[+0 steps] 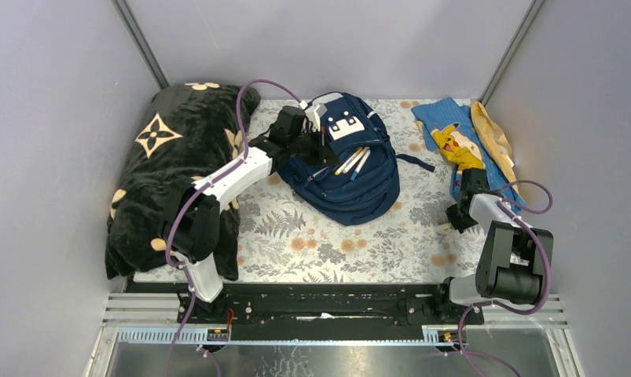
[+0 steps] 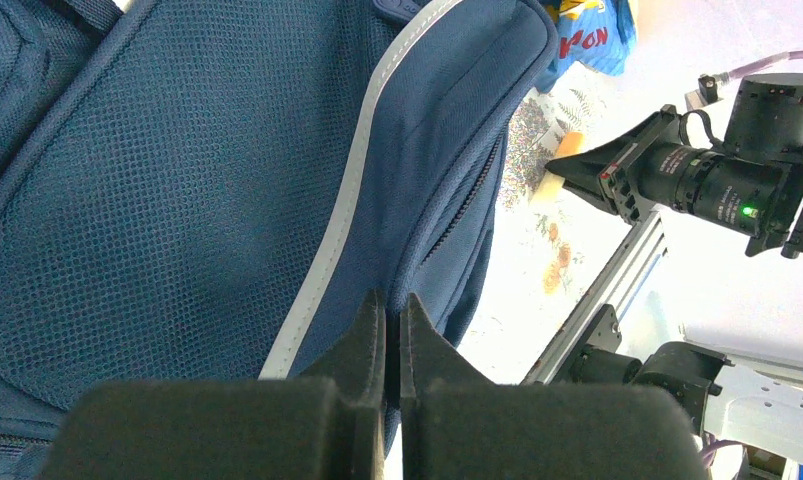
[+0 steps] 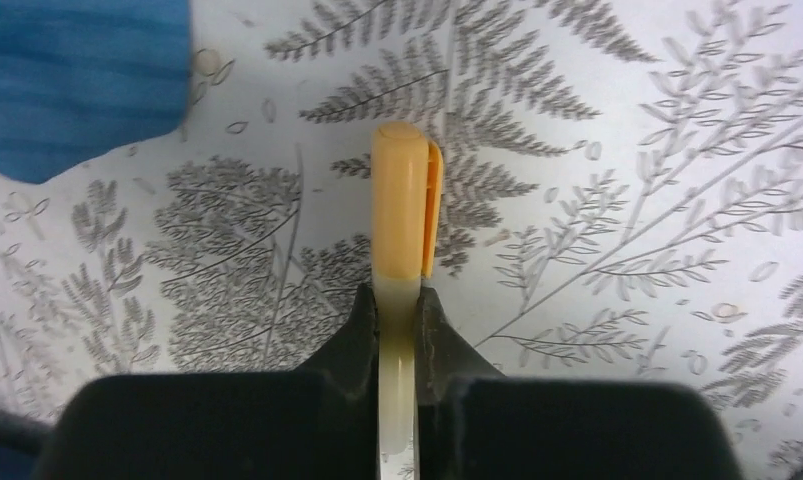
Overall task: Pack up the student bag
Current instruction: Pick up the stationery from the center of the board, then place the stationery in the student bag.
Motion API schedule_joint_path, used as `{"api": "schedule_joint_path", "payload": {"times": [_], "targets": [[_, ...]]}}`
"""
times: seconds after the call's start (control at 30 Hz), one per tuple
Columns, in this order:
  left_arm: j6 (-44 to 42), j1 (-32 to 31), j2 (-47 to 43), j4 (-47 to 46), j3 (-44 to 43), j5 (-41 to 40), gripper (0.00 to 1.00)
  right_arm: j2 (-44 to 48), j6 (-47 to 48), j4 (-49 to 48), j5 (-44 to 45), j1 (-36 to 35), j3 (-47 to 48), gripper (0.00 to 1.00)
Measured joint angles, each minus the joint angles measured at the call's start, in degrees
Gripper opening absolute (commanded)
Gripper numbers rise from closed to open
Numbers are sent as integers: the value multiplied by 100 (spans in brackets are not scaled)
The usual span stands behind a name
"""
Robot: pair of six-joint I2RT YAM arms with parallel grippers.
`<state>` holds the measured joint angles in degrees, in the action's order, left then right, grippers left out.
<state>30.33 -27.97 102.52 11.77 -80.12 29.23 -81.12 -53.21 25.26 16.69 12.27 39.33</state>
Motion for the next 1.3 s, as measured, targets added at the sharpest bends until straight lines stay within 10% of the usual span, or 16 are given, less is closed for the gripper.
{"api": "schedule_joint_path", "payload": {"times": [0.37,0.53,1.3], "targets": [[103,2,0,-35,0,59,0,905,455,-984,-2337,-170,-531,0],[160,28,0,-48,0,101,0,1340,407,-1458,-2677,-1491,-46,0],[369,114,-149,-155,42,136,0,-2015,-629,-2402,-2546,-3178,2905,0]]}}
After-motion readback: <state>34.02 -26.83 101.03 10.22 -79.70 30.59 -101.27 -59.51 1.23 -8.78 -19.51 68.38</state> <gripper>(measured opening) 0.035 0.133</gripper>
